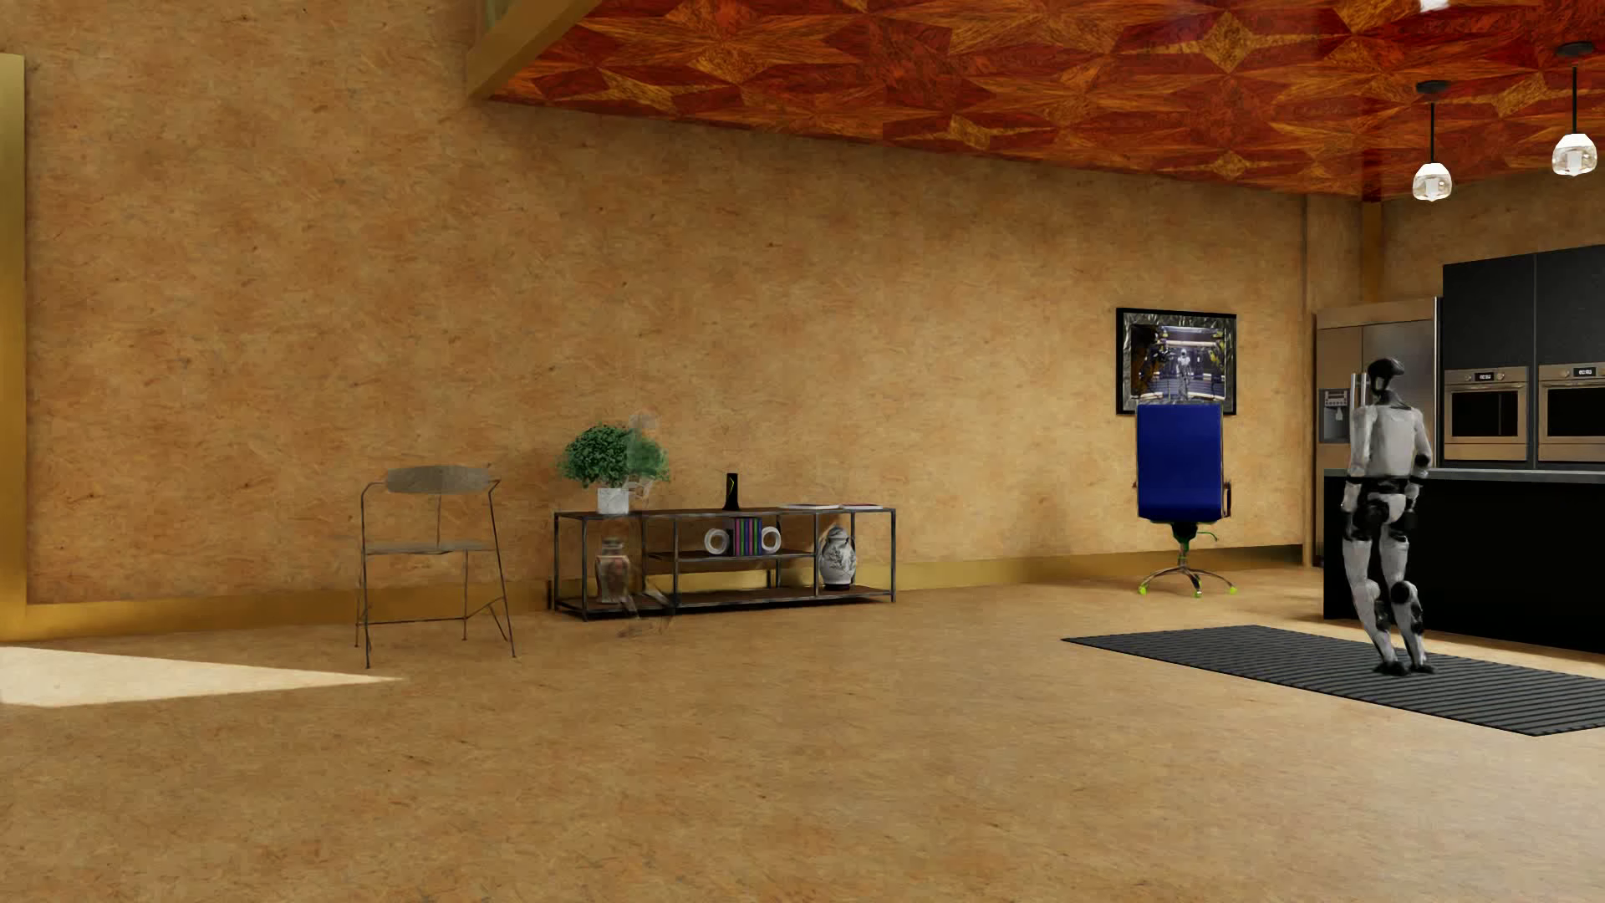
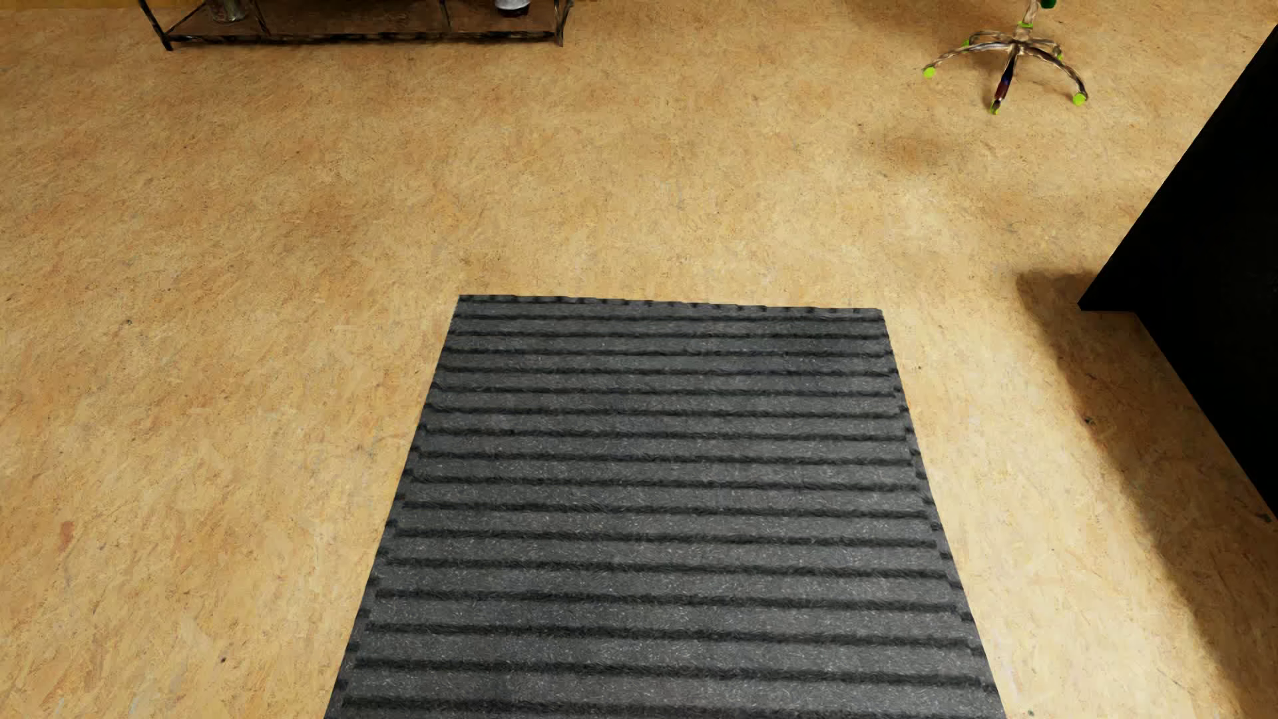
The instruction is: Head to the chair
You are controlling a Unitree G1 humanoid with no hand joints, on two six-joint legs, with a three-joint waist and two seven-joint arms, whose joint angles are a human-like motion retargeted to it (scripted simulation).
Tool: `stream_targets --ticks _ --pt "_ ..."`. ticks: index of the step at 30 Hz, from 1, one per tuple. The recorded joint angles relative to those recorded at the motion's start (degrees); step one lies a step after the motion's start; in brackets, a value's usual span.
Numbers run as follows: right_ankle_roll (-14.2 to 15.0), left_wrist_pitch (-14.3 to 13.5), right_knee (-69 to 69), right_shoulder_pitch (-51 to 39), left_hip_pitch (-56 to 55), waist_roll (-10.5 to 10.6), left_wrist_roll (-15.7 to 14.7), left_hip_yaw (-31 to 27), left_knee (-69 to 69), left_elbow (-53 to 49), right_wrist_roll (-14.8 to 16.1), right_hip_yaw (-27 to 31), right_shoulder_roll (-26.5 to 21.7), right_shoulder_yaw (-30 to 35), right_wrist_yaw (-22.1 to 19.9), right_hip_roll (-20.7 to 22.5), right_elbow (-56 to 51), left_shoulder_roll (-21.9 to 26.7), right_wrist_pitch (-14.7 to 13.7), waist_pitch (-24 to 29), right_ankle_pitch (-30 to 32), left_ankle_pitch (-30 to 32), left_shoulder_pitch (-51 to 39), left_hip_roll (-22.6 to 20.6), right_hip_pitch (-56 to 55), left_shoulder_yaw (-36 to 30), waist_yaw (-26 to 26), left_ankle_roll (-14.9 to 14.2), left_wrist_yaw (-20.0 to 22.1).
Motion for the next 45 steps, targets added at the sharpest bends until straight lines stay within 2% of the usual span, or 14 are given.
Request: stream_targets --ticks 2,3,7,16,19,22,25,29,32,33,36,38,42,45 --pt "0.0 0.0 -3.72 2.17 -0.93 -0.84 0.0 0.0 1.51 -0.47 0.0 0.0 0.14 -5.47 0.0 -0.32 0.51 0.08 0.0 -1.02 -4.32 0.51 0.75 -1.44 0.69 -0.14 -1.8 0.0 0.0" --pt "0.0 0.0 15.24 1.93 -1.24 -0.17 0.0 0.0 2.09 -0.98 0.0 0.0 -0.29 -4.22 0.0 0.1 0.31 0.3 0.0 -0.14 -11.52 1.18 0.01 -1.0 -2.33 -0.27 0.26 0.0 0.0" --pt "0.0 0.0 39.42 3.82 5.02 -1.45 0.0 0.0 2.46 -4.08 0.0 0.0 0.83 -4.84 0.0 -1.58 1.23 2.18 0.0 4.34 -10.19 -4.83 -2.19 -1.81 -15.43 -1.98 -2.11 0.0 0.0" --pt "0.0 0.0 22.43 8.72 22.66 0.29 0.0 0.0 -3.7 -6.14 0.0 0.0 -0.04 -5.68 0.0 -3.54 6.19 2.18 0.0 4.67 1.46 -20.34 -8.71 2.14 -35.82 1.84 -14.91 0.0 0.0" --pt "0.0 0.0 33.82 8.29 24.63 2.75 0.0 0.0 0.32 -1.97 0.0 0.0 -0.82 -3.31 0.0 -2.24 7.32 0.96 0.0 4.27 0.35 -11.38 -7.06 5.95 -38.25 -0.28 -18.4 0.0 0.0" --pt "0.0 0.0 37.15 7.22 16.71 2.63 0.0 0.0 23.83 -1.11 0.0 0.0 -0.2 -6.63 0.0 1.04 6.98 0.85 0.0 4.06 -6.6 12.93 -1.6 7.64 -30.71 -2.39 -13.99 0.0 0.0" --pt "0.0 0.0 31.51 4.69 -2.5 0.38 0.0 0.0 50.28 0.4 0.0 0.0 0.41 -8.03 0.0 2.16 1.14 1.0 0.0 5.16 -10.33 12.53 1.82 5.8 -18.48 -1.37 -5.43 0.0 0.0" --pt "0.0 0.0 18.41 2.08 -17.31 -2.81 0.0 0.0 19.83 0.77 0.0 0.0 -1.12 -10.49 0.0 0.18 -7.77 2.88 0.0 5.7 -12.78 25.21 6.24 3.27 1.88 -2.88 7.03 0.0 0.0" --pt "0.0 0.0 15.11 -1.72 -21.43 -3.09 0.0 0.0 -1.21 2.06 0.0 0.0 -2.72 -11.09 0.0 0.12 -10.28 2.92 0.0 3.99 -19.63 -4.55 8.58 3.33 11.91 -2.99 10.26 0.0 0.0" --pt "0.0 0.0 15.99 -2.17 -22.76 -3.19 0.0 0.0 -0.49 2.47 0.0 0.0 -2.36 -12.56 0.0 -0.05 -9.67 2.94 0.0 3.8 -20.53 -7.47 8.82 3.98 13.39 -4.16 12.04 0.0 0.0" --pt "0.0 0.0 26.33 -0.19 -26.42 -6.83 0.0 0.0 10.27 4.11 0.0 0.0 0.09 -14.71 0.0 -3.9 -5.18 2.52 0.0 4.24 -5.73 22.87 8.96 0.66 15.34 -5.95 14.19 0.0 0.0" --pt "0.0 0.0 47.68 3.42 -20.85 -7.65 0.0 0.0 13.88 4.95 0.0 0.0 1.36 -12.77 0.0 -5.89 -2.18 2.14 0.0 3.65 13.19 21.75 8.93 -2.87 7.57 -4.4 11.05 0.0 0.0" --pt "0.0 0.0 64.66 7.83 -0.86 -4.26 0.0 0.0 7.13 0.55 0.0 0.0 0.72 -9.09 0.0 -6.5 0.86 2.85 0.0 4.45 -10.05 6.47 2.93 -2.38 -13.34 -4.35 -1.31 0.0 0.0" --pt "0.0 0.0 38.28 11.22 14.42 -1.2 0.0 0.0 -0.92 -3.86 0.0 0.0 -0.84 -9.01 0.0 -7.0 1.98 4.86 0.0 4.29 -6.72 -6.79 -3.15 0.55 -20.51 -3.7 -8.88 0.0 0.0"
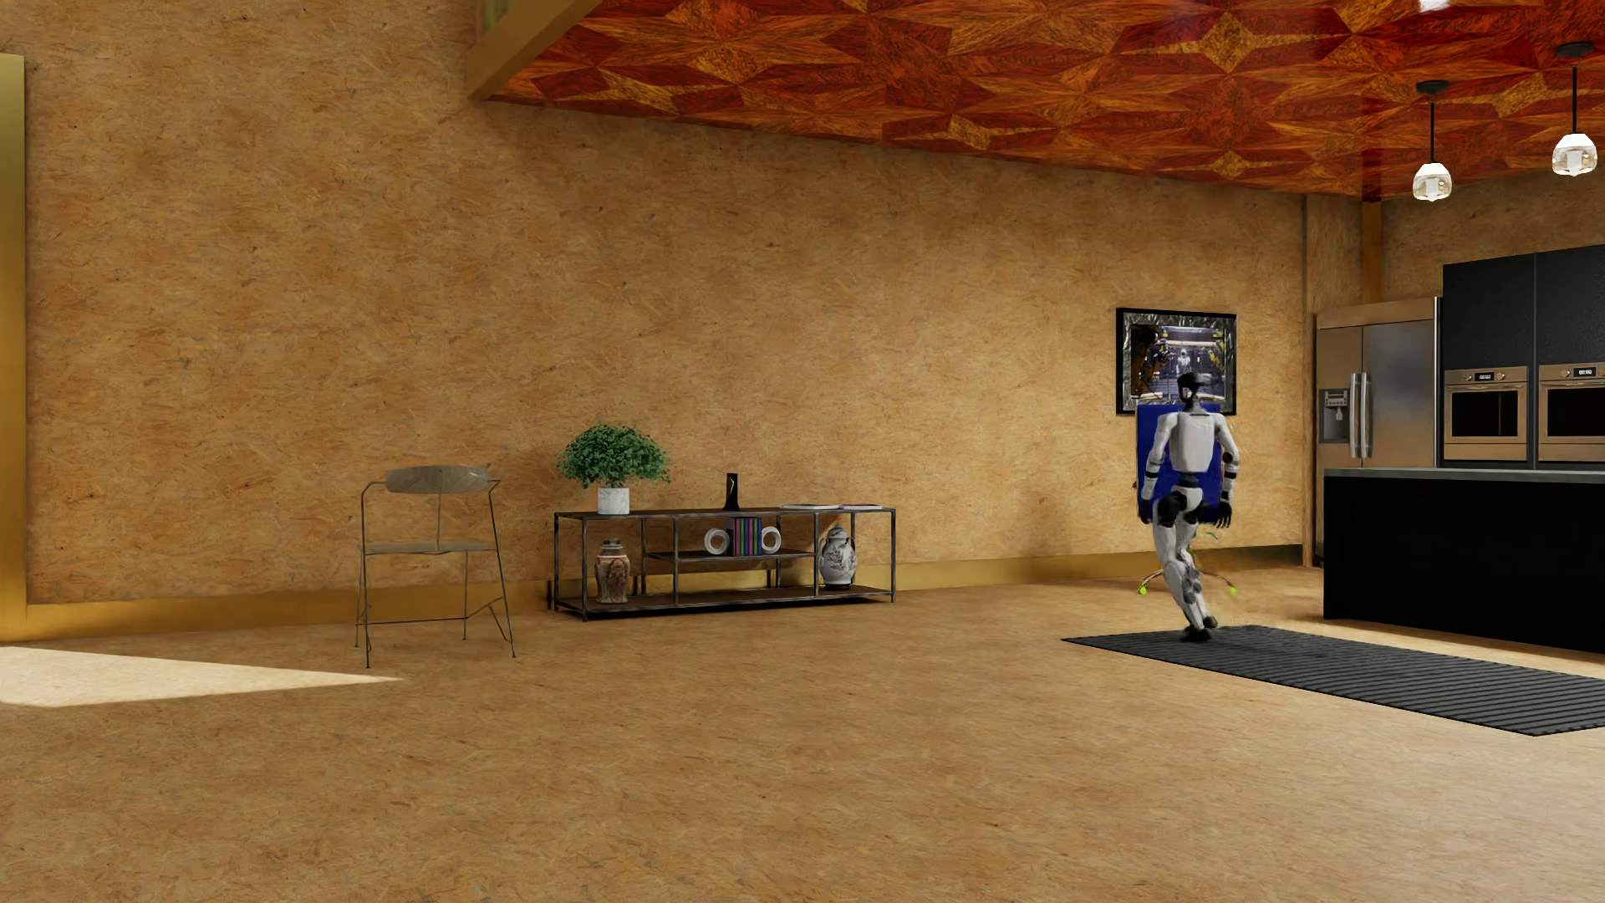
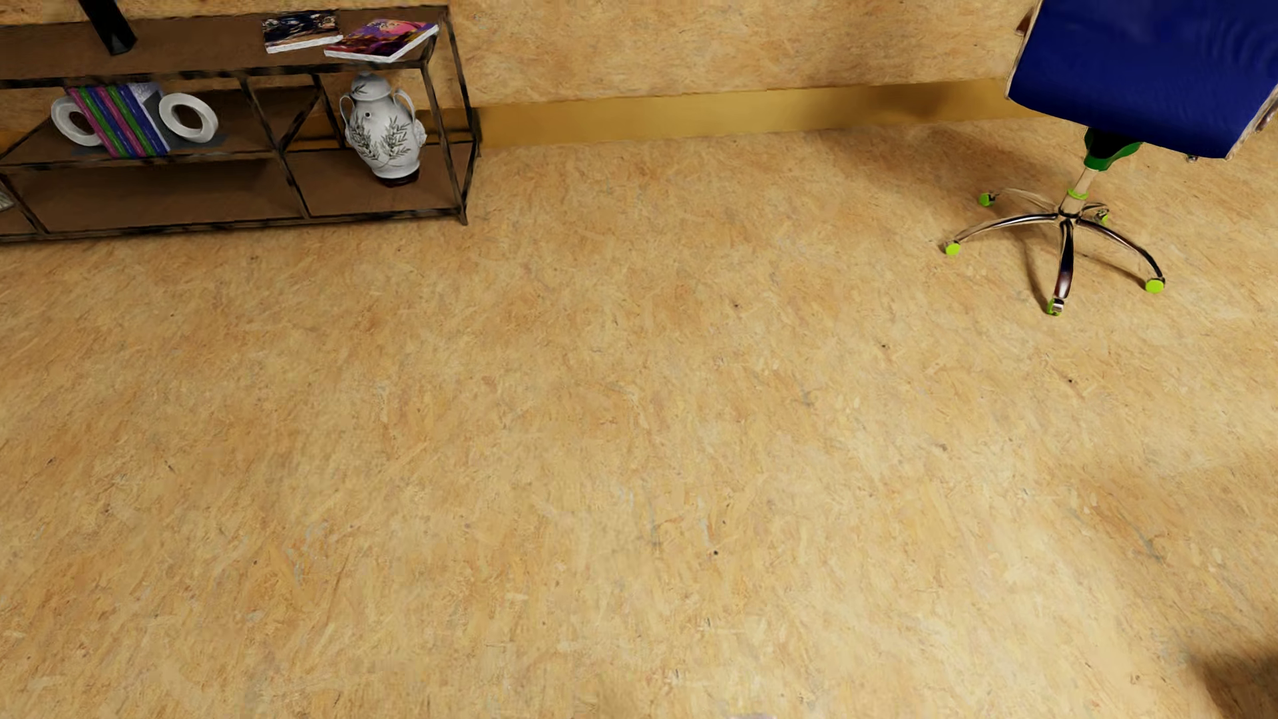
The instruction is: Head to the chair
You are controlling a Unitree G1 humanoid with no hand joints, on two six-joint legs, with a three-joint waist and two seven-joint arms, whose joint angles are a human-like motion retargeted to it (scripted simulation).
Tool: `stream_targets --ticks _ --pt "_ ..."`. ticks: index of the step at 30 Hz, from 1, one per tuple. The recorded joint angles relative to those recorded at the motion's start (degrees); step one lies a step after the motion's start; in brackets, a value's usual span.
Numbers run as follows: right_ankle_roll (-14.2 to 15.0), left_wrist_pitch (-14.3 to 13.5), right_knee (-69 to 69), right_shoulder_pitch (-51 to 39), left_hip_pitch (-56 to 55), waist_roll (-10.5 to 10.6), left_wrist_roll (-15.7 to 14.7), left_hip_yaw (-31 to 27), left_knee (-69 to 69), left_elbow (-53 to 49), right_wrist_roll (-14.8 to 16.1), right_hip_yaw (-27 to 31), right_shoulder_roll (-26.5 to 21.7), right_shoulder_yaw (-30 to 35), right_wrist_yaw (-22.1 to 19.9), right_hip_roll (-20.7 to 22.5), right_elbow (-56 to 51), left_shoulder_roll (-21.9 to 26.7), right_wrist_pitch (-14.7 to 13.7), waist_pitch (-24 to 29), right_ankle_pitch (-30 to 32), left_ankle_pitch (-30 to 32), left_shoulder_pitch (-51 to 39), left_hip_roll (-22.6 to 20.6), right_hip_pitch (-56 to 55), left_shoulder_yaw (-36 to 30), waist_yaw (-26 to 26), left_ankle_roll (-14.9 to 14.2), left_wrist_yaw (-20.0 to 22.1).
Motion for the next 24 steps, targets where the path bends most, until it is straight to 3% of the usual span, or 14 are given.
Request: stream_targets --ticks 2,3,5,8,11,14,15,16,17,18,19,20,22,24 --pt "0.0 0.0 -18.2 0.29 5.6 0.28 0.0 0.0 -1.56 -1.53 0.0 0.0 -0.41 1.3 0.0 -0.45 1.65 0.82 0.0 -1.84 10.06 -6.98 -3.51 0.61 -3.01 4.92 -2.39 0.0 0.0" --pt "0.0 0.0 -41.92 0.36 7.43 0.79 0.0 0.0 -1.51 -1.72 0.0 0.0 -0.52 1.04 0.0 -0.52 2.47 0.76 0.0 -2.69 15.43 -7.75 -4.73 0.51 -5.33 7.37 -2.35 0.0 0.0" --pt "0.0 0.0 -17.33 -0.13 11.49 2.09 0.0 0.0 2.15 -4.72 0.0 0.0 -0.95 3.0 0.0 1.15 3.19 1.74 0.0 -2.04 11.41 -2.86 -4.13 3.46 -8.69 10.95 -5.48 0.0 0.0" --pt "0.0 0.0 -6.78 -1.06 1.91 4.86 0.0 0.0 33.19 -1.12 0.0 0.0 -0.38 2.14 0.0 7.19 6.16 -1.83 0.0 -2.64 9.16 25.44 0.55 7.39 -6.02 12.26 -5.5 0.0 0.0" --pt "0.0 0.0 -11.76 -2.67 -17.78 2.56 0.0 0.0 56.57 2.44 0.0 0.0 0.06 0.81 0.0 7.62 0.69 -3.75 0.0 -0.31 4.4 21.23 2.76 6.61 8.18 6.57 1.4 0.0 0.0" --pt "0.0 0.0 -18.54 -5.61 -29.04 0.09 0.0 0.0 25.39 5.94 0.0 0.0 -1.07 0.01 0.0 6.16 -6.55 -3.91 0.0 -0.01 1.73 30.72 7.54 5.45 20.19 4.48 11.01 0.0 0.0" --pt "0.0 0.0 -20.84 -6.03 -29.72 -0.06 0.0 0.0 11.43 7.44 0.0 0.0 -1.53 -1.0 0.0 6.0 -8.72 -3.88 0.0 -0.53 -0.1 24.79 8.87 4.82 24.95 4.75 12.62 0.0 0.0" --pt "0.0 0.0 -22.58 -6.72 -29.58 0.65 0.0 0.0 4.07 7.68 0.0 0.0 -2.24 -2.96 0.0 7.08 -10.8 -3.52 0.0 -1.54 -2.53 4.67 9.85 4.36 28.47 3.07 13.45 0.0 0.0" --pt "0.0 0.0 -22.62 -6.98 -30.81 1.01 0.0 0.0 -16.34 7.7 0.0 0.0 -3.06 -4.69 0.0 7.41 -12.29 -2.91 0.0 -3.0 -5.81 20.88 11.14 4.81 30.43 1.79 14.03 0.0 0.0" --pt "0.0 0.0 -22.39 -7.31 -31.93 1.44 0.0 0.0 -17.99 8.29 0.0 0.0 -3.41 -6.24 0.0 8.26 -12.3 -2.62 0.0 -3.46 -7.91 23.08 12.29 4.81 32.15 0.54 14.74 0.0 0.0" --pt "0.0 0.0 -20.71 -6.85 -33.86 0.7 0.0 0.0 2.65 9.04 0.0 0.0 -3.09 -8.22 0.0 8.0 -11.74 -2.45 0.0 -2.96 -8.23 3.3 12.84 3.85 33.84 -0.39 15.69 0.0 0.0" --pt "0.0 0.0 -16.88 -5.95 -34.06 -0.21 0.0 0.0 4.6 9.6 0.0 0.0 -2.54 -10.1 0.0 7.38 -10.23 -2.19 0.0 -2.95 -5.8 9.95 13.45 1.87 34.75 -0.47 15.94 0.0 0.0" --pt "0.0 0.0 6.03 -3.86 -32.82 -3.81 0.0 0.0 8.82 11.29 0.0 0.0 -0.63 -10.2 0.0 1.9 -5.75 -1.75 0.0 -2.02 13.05 26.19 14.29 -3.58 28.51 -0.17 14.52 0.0 0.0" --pt "0.0 0.0 25.16 -2.43 -26.18 -4.09 0.0 0.0 9.95 9.34 0.0 0.0 -0.23 -8.59 0.0 -0.65 -3.33 -1.13 0.0 0.49 5.79 26.62 13.4 -6.3 15.88 2.4 13.32 0.0 0.0"
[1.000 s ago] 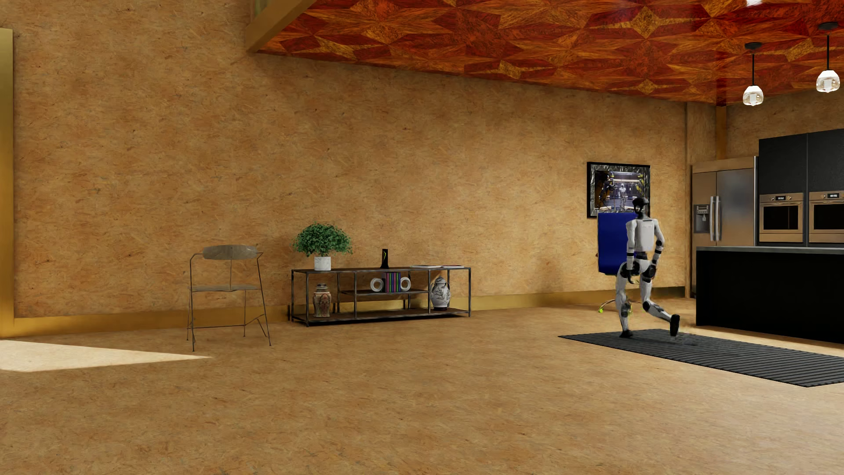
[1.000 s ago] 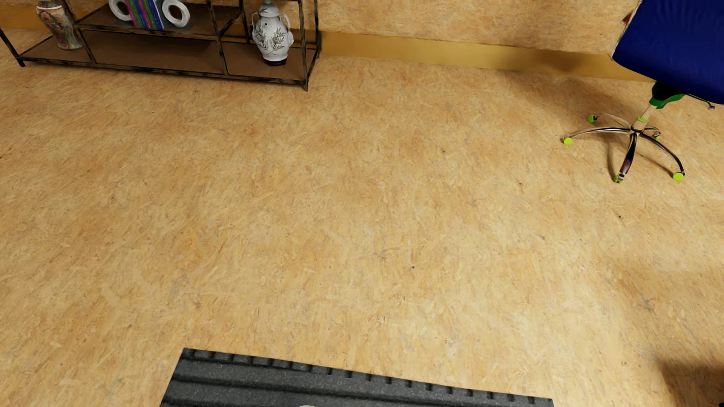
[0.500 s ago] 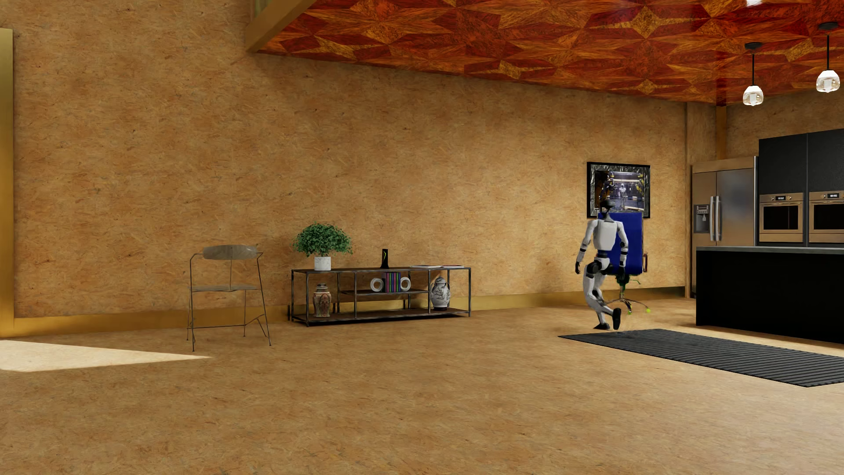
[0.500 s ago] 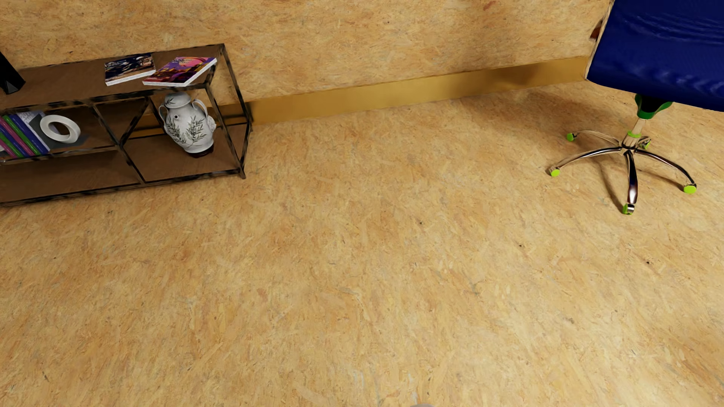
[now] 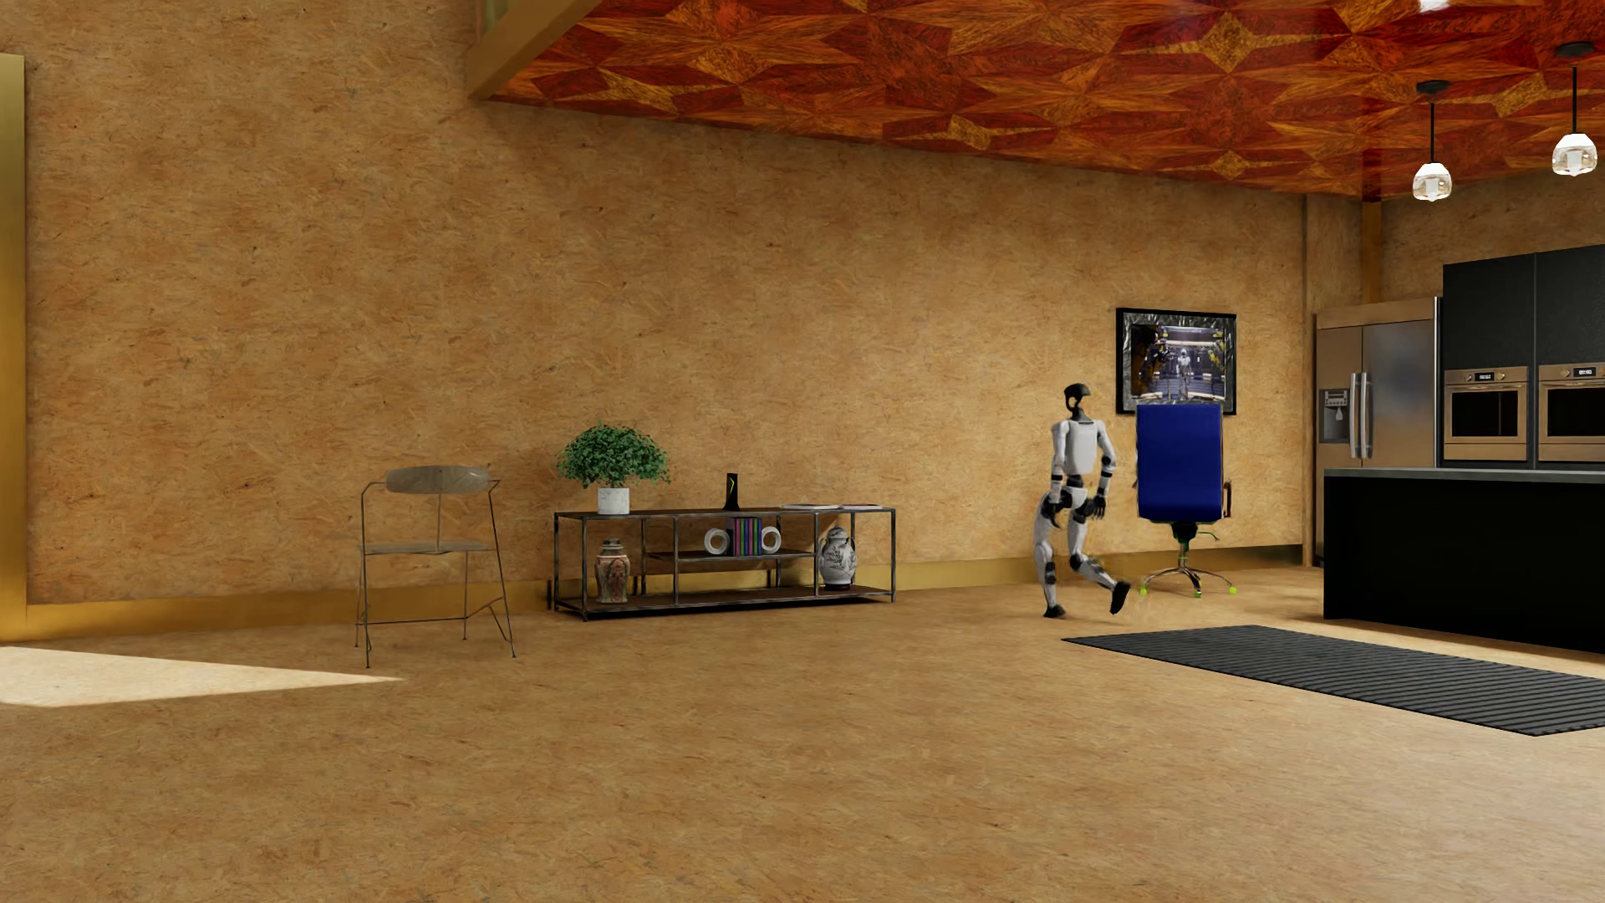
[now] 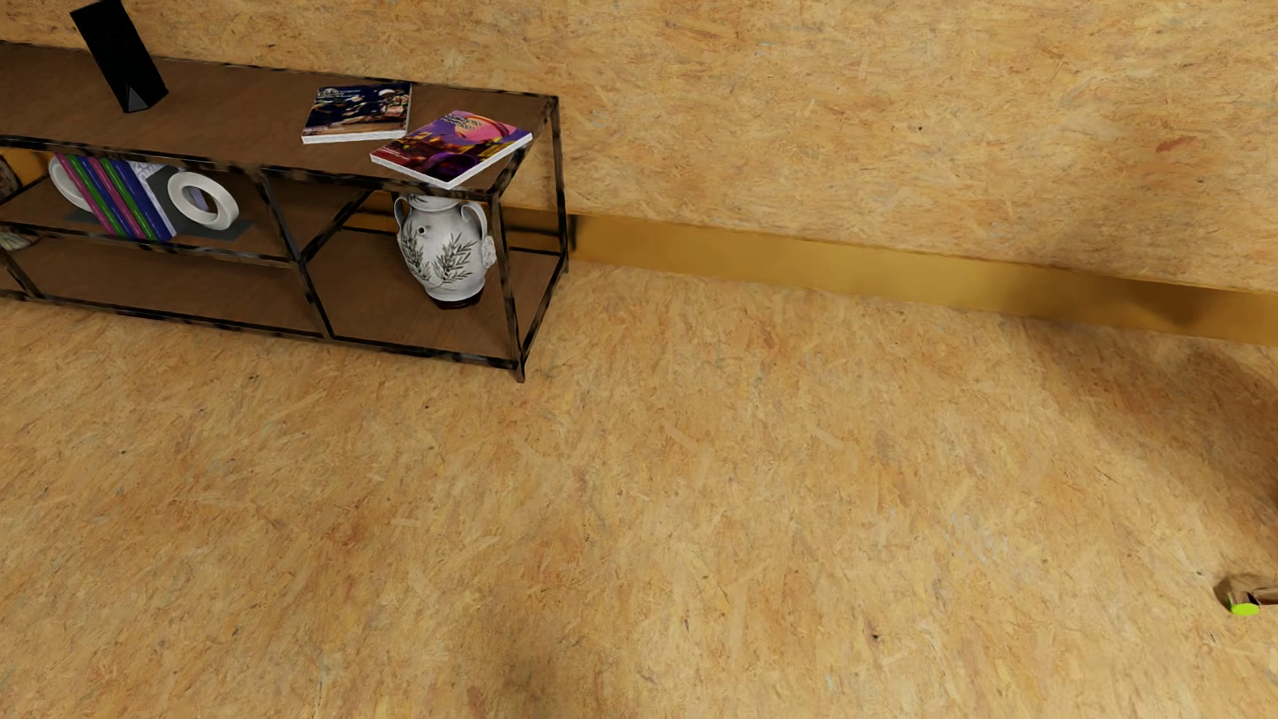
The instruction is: Head to the chair
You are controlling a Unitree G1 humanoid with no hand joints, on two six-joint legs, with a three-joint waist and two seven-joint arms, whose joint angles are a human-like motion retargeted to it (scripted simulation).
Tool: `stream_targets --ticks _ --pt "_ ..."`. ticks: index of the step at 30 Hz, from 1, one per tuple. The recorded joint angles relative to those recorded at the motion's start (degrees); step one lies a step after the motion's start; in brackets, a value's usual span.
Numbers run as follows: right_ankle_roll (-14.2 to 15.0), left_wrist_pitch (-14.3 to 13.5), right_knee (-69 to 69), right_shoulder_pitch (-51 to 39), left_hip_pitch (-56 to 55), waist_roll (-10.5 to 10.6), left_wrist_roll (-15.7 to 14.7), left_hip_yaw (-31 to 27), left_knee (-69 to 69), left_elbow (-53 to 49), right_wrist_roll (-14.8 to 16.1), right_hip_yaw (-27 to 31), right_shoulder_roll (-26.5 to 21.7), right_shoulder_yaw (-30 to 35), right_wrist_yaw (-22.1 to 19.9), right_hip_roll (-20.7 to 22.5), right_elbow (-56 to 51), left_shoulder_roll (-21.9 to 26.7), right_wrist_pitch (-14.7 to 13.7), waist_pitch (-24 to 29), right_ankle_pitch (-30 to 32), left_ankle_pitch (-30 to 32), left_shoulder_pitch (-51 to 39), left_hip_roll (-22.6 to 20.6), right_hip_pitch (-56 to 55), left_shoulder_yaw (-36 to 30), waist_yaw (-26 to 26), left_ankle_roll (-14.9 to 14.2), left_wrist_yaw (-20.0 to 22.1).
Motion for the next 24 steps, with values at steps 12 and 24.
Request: stream_targets --ticks 12,24 --pt "0.0 0.0 -37.12 3.45 12.92 11.91 0.0 0.0 16.5 -12.38 0.0 0.0 -3.62 3.17 0.0 -3.08 6.2 -1.03 0.0 0.11 4.74 -2.36 -10.67 6.3 -8.09 7.56 -15.64 0.0 0.0" --pt "0.0 0.0 -43.09 -4.65 -21.98 5.14 0.0 0.0 4.11 1.95 0.0 0.0 -4.98 1.99 0.0 -5.88 -9.05 0.53 0.0 -0.52 -9.21 1.0 4.45 17.12 20.86 -4.76 6.68 0.0 0.0"
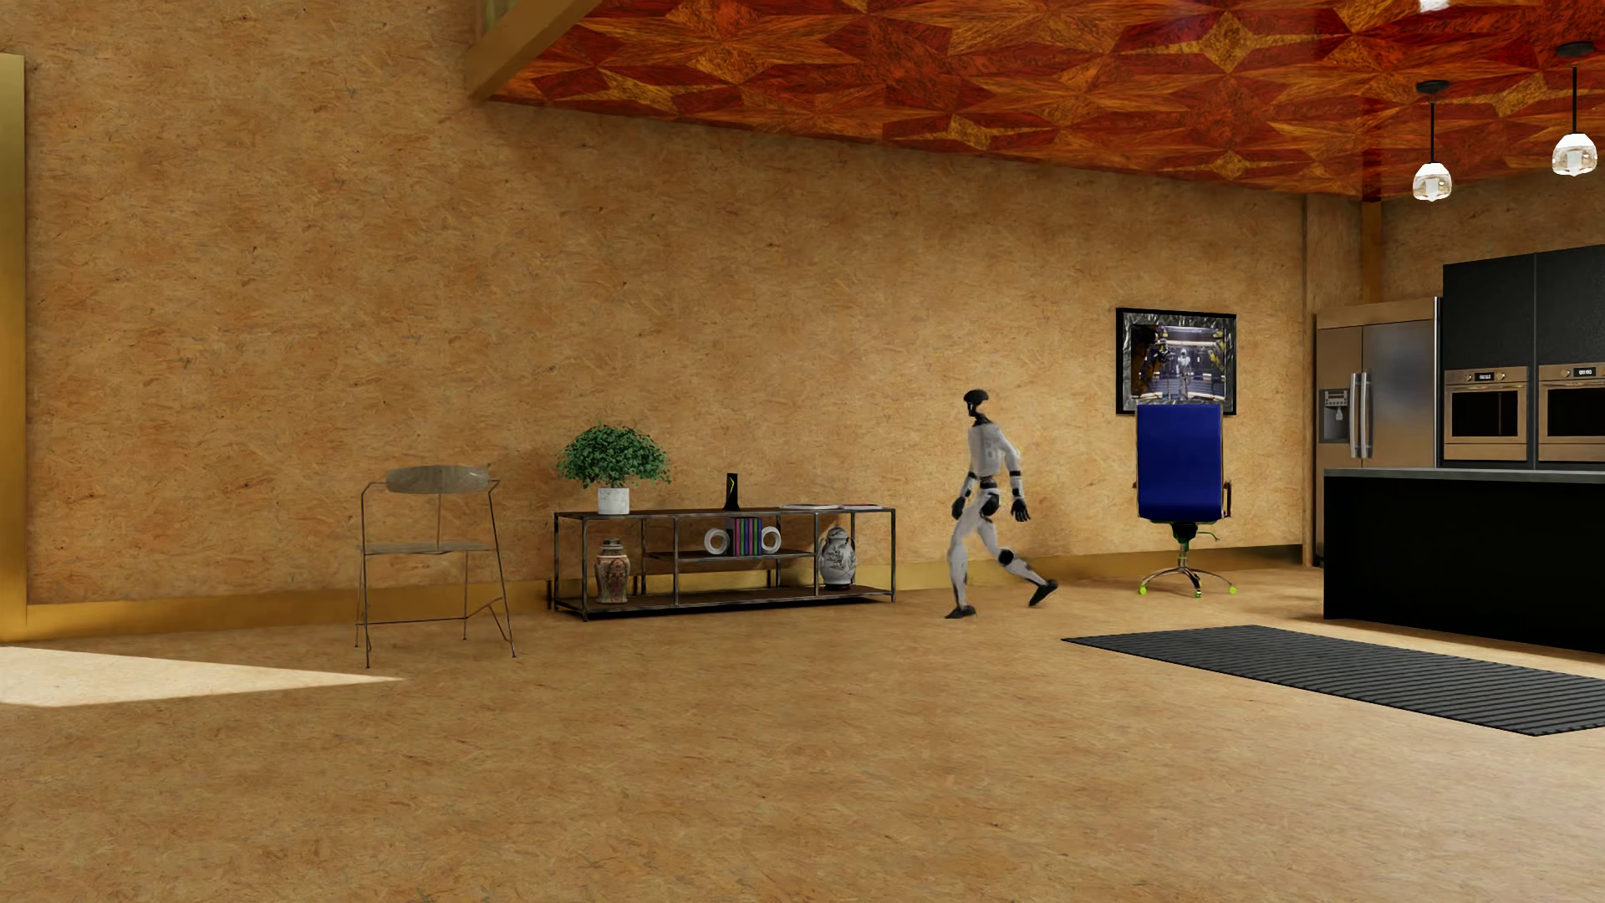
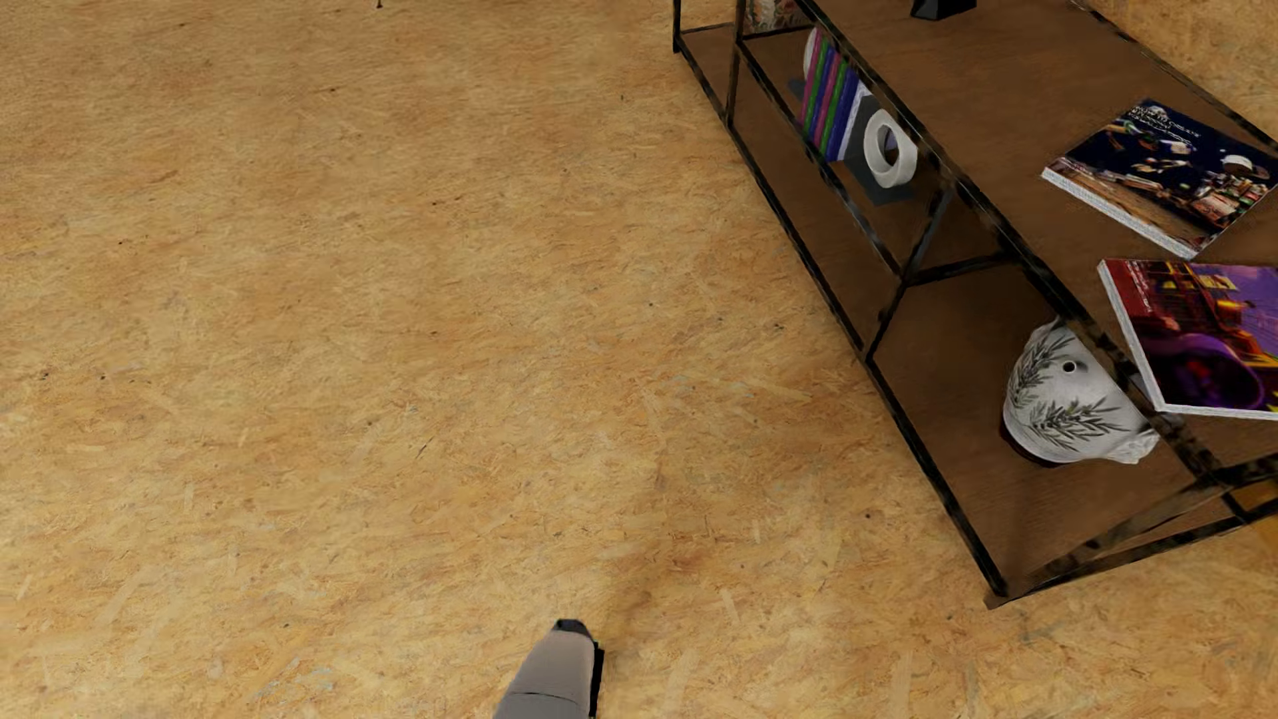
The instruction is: Head to the chair
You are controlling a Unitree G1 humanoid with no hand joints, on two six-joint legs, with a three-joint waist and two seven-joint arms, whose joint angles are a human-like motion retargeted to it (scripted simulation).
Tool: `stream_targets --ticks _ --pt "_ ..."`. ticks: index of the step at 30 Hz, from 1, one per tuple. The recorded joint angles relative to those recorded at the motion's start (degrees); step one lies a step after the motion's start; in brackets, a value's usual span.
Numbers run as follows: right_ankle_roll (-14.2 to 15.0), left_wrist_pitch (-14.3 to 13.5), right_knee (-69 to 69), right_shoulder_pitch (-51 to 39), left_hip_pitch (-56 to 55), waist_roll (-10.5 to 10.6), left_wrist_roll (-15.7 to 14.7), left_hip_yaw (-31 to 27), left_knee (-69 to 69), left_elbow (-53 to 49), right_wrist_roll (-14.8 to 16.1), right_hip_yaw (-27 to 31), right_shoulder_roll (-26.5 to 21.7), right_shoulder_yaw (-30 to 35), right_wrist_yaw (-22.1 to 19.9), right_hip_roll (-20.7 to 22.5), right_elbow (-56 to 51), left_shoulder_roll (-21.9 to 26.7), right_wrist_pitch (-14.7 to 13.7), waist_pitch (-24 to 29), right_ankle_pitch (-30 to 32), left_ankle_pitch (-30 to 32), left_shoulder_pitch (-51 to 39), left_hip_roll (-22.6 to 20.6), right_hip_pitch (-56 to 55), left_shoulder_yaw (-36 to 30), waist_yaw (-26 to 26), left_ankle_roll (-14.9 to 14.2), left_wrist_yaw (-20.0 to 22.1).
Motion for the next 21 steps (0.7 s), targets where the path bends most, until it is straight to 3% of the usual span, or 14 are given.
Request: stream_targets --ticks 1,3,4,6,8,11,14,16,18,19,20,21 --pt "0.0 0.0 0.81 0.22 -1.07 -1.24 0.0 0.0 3.55 2.35 0.0 0.0 0.04 -1.35 0.0 -0.81 0.09 -0.15 0.0 0.27 4.26 1.91 -0.5 -1.46 1.41 -1.64 0.96 0.0 0.0" --pt "0.0 0.0 10.19 2.16 2.55 -2.39 0.0 0.0 5.45 3.1 0.0 0.0 0.36 -1.4 0.0 -1.75 2.51 -0.41 0.0 -1.51 15.95 -4.78 0.2 -4.77 -4.31 -2.48 0.96 0.0 0.0" --pt "0.0 0.0 18.22 2.5 5.27 -2.68 0.0 0.0 5.43 1.39 0.0 0.0 0.64 -0.87 0.0 -0.38 3.99 -0.46 0.0 -1.87 16.49 -8.6 0.86 -6.58 -9.34 -0.75 -2.26 0.0 0.0" --pt "0.0 0.0 34.99 4.45 16.48 -3.58 0.0 0.0 0.68 -1.59 0.0 0.0 1.09 0.65 0.0 1.62 4.93 -0.24 0.0 0.49 10.73 -13.16 -2.14 -12.01 -18.38 -2.26 -9.41 0.0 0.0" --pt "0.0 0.0 40.22 7.52 29.28 -3.21 0.0 0.0 -6.56 -6.75 0.0 0.0 1.34 3.36 0.0 5.21 6.26 0.11 0.0 1.4 3.08 -19.52 -6.68 -14.9 -30.4 1.3 -14.93 0.0 0.0" --pt "0.0 0.0 22.79 11.99 44.46 -2.61 0.0 0.0 -13.33 -17.13 0.0 0.0 1.34 7.24 0.0 7.94 8.99 1.36 0.0 0.84 3.27 -29.11 -12.6 -13.08 -44.05 12.89 -24.2 0.0 0.0" --pt "0.0 0.0 -5.13 16.11 55.74 -2.91 0.0 0.0 -16.39 -24.81 0.0 0.0 1.63 8.05 0.0 7.45 10.19 2.72 0.0 -1.9 7.42 -36.18 -19.78 -11.09 -48.78 19.68 -28.72 0.0 0.0" --pt "0.0 0.0 -3.68 17.64 60.54 -2.75 0.0 0.0 -15.06 -27.92 0.0 0.0 1.47 8.04 0.0 6.48 10.74 3.2 0.0 -2.65 6.3 -34.17 -21.5 -6.86 -51.17 23.17 -32.97 0.0 0.0" --pt "0.0 0.0 11.78 16.21 60.65 0.84 0.0 0.0 -4.87 -26.04 0.0 0.0 1.71 10.12 0.0 9.81 15.29 1.01 0.0 -1.98 11.39 -21.62 -19.69 -0.43 -54.47 24.28 -33.62 0.0 0.0" --pt "0.0 0.0 15.55 14.19 57.25 1.17 0.0 0.0 5.99 -23.87 0.0 0.0 2.23 10.27 0.0 11.33 17.08 0.44 0.0 -1.43 8.58 -12.45 -18.07 0.76 -51.52 23.89 -31.95 0.0 0.0" --pt "0.0 0.0 16.59 13.67 49.86 0.44 0.0 0.0 21.28 -21.58 0.0 0.0 3.22 8.84 0.0 12.27 15.58 0.75 0.0 -1.84 5.08 -5.83 -17.37 -0.9 -48.61 20.77 -29.8 0.0 0.0" --pt "0.0 0.0 14.45 12.82 43.63 0.95 0.0 0.0 33.47 -18.47 0.0 0.0 3.76 7.9 0.0 14.6 13.0 0.38 0.0 -1.1 4.15 -6.46 -17.09 -0.75 -43.14 17.14 -25.4 0.0 0.0"
